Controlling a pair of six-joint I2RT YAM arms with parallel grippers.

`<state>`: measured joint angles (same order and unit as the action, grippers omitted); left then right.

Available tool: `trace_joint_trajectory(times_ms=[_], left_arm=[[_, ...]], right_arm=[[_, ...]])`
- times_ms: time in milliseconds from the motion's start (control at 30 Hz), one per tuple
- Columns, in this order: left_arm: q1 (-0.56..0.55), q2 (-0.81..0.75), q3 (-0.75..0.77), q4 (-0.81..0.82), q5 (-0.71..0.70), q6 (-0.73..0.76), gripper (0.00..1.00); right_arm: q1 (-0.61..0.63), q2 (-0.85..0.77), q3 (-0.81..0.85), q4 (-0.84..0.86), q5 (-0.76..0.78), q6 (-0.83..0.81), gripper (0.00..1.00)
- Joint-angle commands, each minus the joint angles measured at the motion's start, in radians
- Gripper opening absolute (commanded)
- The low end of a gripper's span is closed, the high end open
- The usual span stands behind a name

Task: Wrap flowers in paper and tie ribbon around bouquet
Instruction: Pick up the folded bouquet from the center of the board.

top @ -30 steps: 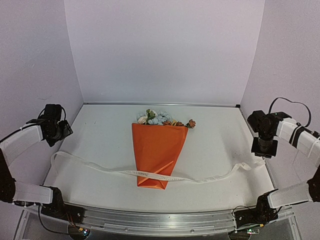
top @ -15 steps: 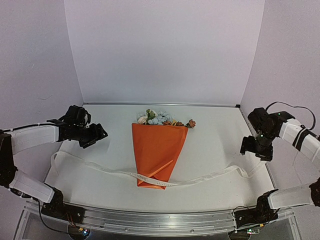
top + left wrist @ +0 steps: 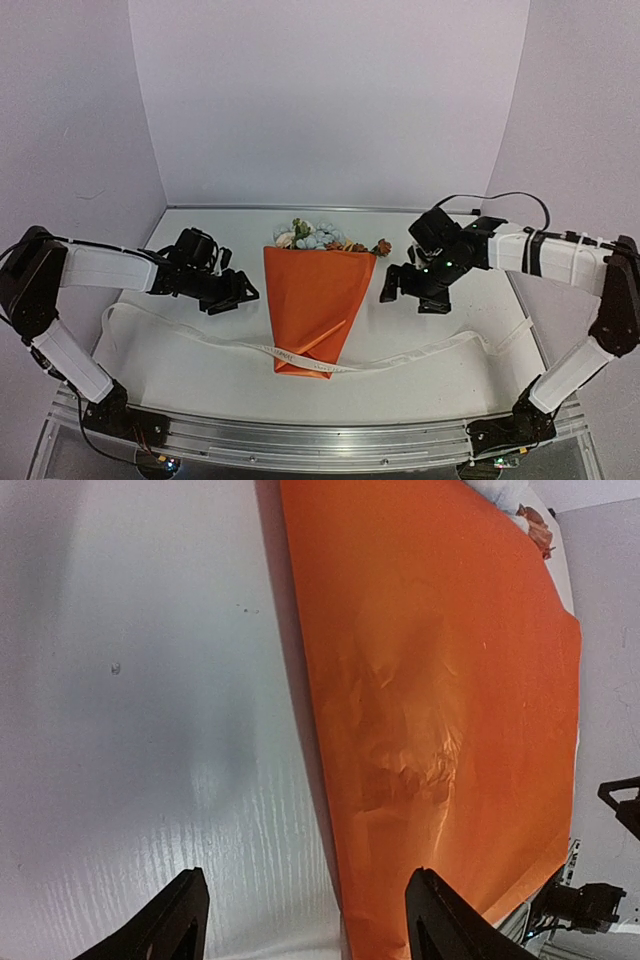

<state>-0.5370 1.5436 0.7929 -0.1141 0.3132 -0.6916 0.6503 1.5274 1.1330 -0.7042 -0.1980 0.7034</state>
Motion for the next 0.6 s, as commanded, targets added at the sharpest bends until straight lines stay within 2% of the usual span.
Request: trace_joint_trajectory(times_ms=[0,233,567], left_arm=[[-0.014,0.04,0.034,0.088,0.028,-0.017,0.7],[-0.038,0.097,0.035,0.144,0.051,-0.026,0.7],[-0.053,0.142,0.034,0.186,0.071,-0.045,0.7]], right_arm=[[0.052,0.102,0.089,0.154,-0.063,0.072,0.98],[0.088,0.226,0.13,0.25,-0.073,0.138,0.98],[0.121,0.316,0.057,0.446,-0.052,0.222,0.98]])
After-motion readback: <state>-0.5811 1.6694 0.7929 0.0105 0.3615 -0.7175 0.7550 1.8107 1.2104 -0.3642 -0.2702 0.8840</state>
